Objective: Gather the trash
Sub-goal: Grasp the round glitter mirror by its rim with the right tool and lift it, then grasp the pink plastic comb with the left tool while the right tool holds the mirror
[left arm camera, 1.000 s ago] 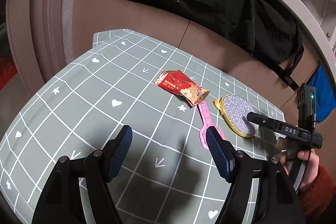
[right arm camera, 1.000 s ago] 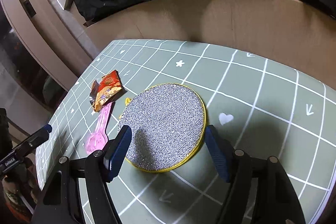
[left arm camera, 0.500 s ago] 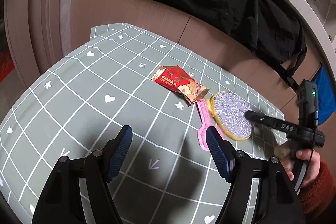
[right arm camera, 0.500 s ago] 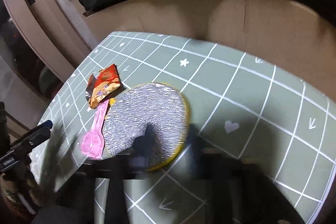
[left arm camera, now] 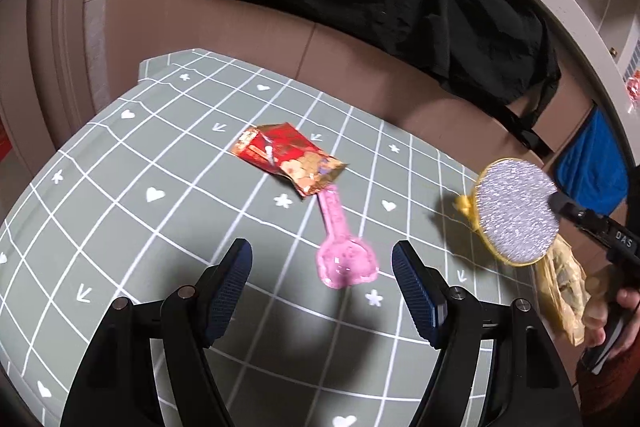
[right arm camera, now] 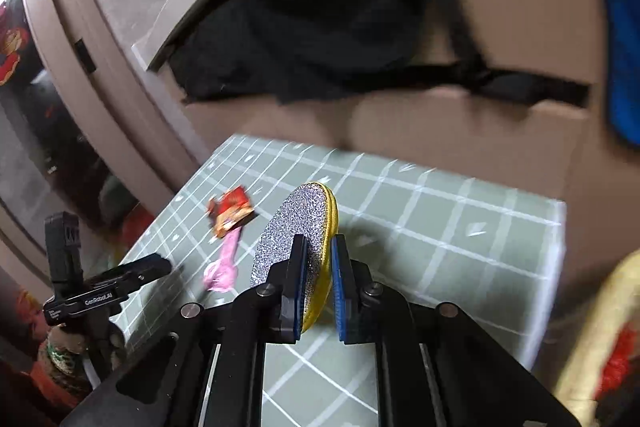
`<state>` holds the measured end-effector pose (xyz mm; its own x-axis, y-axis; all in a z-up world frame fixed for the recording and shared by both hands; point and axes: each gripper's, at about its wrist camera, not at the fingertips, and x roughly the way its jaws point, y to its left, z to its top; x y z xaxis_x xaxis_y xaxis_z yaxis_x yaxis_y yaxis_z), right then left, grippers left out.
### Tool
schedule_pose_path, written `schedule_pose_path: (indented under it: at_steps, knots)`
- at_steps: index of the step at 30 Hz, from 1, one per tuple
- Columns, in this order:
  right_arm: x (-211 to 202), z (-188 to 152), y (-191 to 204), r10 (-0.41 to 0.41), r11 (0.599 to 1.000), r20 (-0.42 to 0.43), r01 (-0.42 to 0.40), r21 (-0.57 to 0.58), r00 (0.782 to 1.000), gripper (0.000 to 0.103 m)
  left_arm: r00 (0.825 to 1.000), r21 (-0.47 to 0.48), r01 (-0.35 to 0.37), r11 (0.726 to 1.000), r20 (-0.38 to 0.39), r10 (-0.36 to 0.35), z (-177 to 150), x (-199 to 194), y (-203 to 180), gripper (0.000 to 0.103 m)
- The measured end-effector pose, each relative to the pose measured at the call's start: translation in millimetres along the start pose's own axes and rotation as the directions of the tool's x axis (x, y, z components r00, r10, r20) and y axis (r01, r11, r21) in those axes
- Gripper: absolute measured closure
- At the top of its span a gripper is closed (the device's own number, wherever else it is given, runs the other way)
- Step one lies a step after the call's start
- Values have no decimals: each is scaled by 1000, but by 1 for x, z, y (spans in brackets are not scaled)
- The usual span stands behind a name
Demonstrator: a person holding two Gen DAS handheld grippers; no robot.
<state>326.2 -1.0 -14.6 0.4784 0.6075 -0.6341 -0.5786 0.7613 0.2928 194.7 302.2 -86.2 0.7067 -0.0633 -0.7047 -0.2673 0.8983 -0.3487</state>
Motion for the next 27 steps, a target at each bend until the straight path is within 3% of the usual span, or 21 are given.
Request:
schedule_pose_path:
  at_steps: [4, 9, 16, 23, 27]
  knots:
    - [-10, -13, 15, -99, 987, 11, 100, -124, 995, 92, 1000, -1, 10, 1000, -12, -10, -4, 2, -6, 30]
    - [1, -41, 43, -125, 961, -26, 114, -251, 992, 92, 1000, 3, 7, 1000, -13, -7, -7, -3, -7, 30]
    - [11, -63, 78, -60, 946, -71, 34, -323, 996, 88, 1000, -25, -12, 1000, 3, 12, -13, -17, 9, 30]
    - [15, -64, 87, 17, 958, -93, -43, -285, 995, 88, 1000, -41, -24, 999, -3, 24, -19, -21, 20, 30]
    - [7, -62, 86, 40, 959, -78, -60, -277, 996, 92, 1000, -58, 12, 998, 6, -12, -15, -17, 19, 30]
